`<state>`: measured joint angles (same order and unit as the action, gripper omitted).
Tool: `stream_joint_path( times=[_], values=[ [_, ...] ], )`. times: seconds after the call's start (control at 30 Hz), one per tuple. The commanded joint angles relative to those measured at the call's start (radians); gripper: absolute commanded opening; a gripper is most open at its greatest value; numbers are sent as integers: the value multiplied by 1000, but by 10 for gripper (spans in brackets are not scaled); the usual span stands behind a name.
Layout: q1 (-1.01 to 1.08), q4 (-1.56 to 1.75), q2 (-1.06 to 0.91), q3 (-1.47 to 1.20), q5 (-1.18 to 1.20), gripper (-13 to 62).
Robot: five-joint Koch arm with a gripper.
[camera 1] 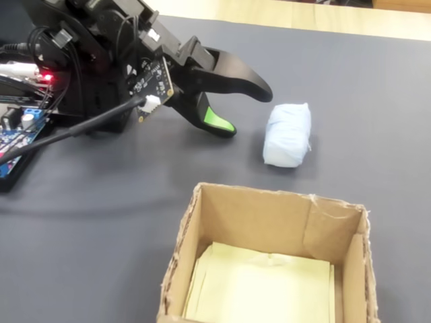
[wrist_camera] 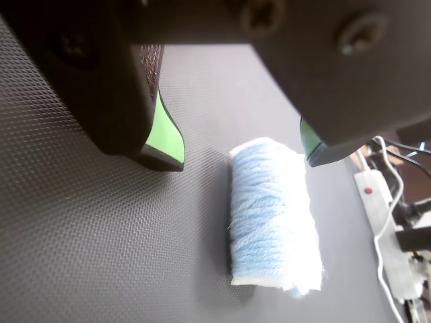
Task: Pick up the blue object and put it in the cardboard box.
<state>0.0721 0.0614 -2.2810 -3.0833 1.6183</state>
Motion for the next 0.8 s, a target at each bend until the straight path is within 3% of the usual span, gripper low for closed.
stream_joint_path(
  times=[0.0, 0.77],
  values=[
    [-3, -114, -87, -35, -29, 338],
    [5, -114, -87, -29, -15, 337]
  ],
)
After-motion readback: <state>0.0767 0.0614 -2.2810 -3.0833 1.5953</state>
